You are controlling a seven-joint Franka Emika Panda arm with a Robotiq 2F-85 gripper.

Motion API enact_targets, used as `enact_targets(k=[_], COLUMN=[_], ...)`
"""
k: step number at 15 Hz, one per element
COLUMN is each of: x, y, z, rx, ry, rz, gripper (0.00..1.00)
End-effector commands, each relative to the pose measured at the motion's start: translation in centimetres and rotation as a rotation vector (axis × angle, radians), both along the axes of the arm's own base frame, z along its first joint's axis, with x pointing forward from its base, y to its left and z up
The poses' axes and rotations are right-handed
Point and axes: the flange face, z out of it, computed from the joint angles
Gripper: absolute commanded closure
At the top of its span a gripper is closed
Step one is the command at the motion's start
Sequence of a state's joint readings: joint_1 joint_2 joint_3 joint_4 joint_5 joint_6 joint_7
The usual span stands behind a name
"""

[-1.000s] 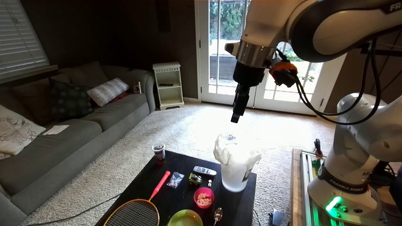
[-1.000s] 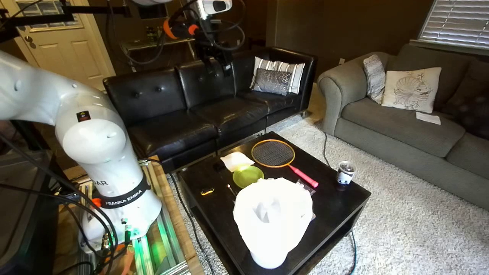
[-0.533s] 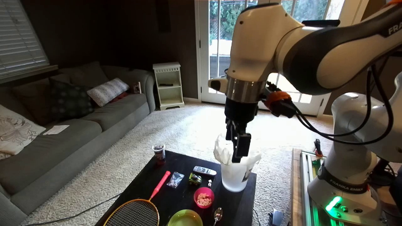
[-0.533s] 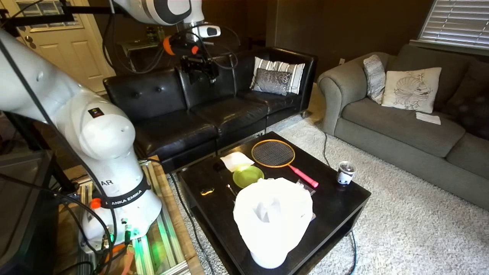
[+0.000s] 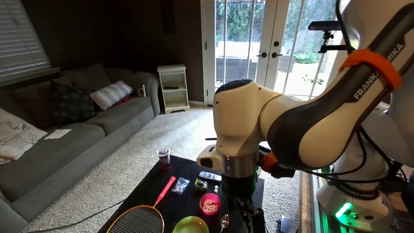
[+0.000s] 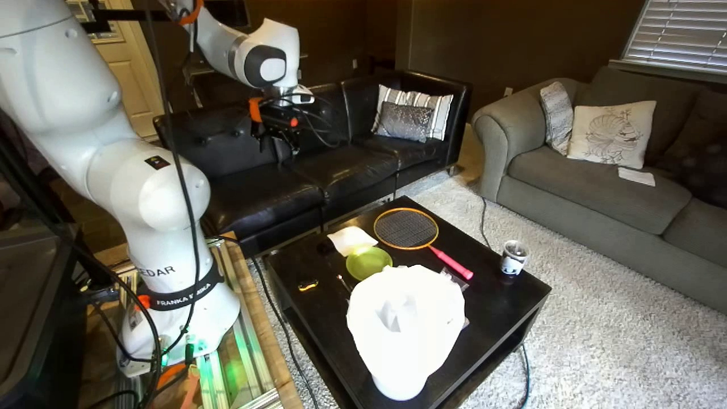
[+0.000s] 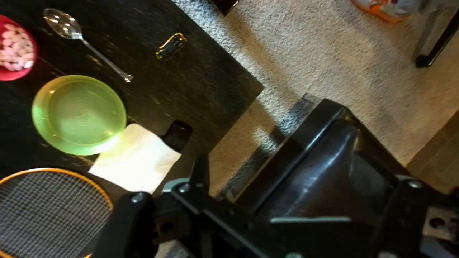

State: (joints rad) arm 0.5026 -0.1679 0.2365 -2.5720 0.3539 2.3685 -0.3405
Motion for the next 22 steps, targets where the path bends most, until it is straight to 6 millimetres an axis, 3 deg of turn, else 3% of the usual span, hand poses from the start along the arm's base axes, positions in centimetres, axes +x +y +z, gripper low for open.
enact_targets(k=[1,2,4,9,10,13,18,22], x=[0.5,-0.1,0.1,0.2,0.0,-1.7,-5.4,-5.8], y=[2.6,1.2,1.4,1.3,1.3,3.2,7.4,8.9], z=[-3.1,-2.1,-3.0,-2.6,-3.4,-7.6,-16.6,-21.9], rx=[0.074,0.03,0.029,0.033,0.0,0.016,0.023,-0.004], ry=[0.12,0.062,0.079,0.07,0.091,0.175,0.309,0.326], rz=[0.124,0.069,0.077,0.073,0.046,0.07,0.066,-0.056], gripper=[0.0,0.0,0.0,0.0,0.0,0.0,0.0,0.0])
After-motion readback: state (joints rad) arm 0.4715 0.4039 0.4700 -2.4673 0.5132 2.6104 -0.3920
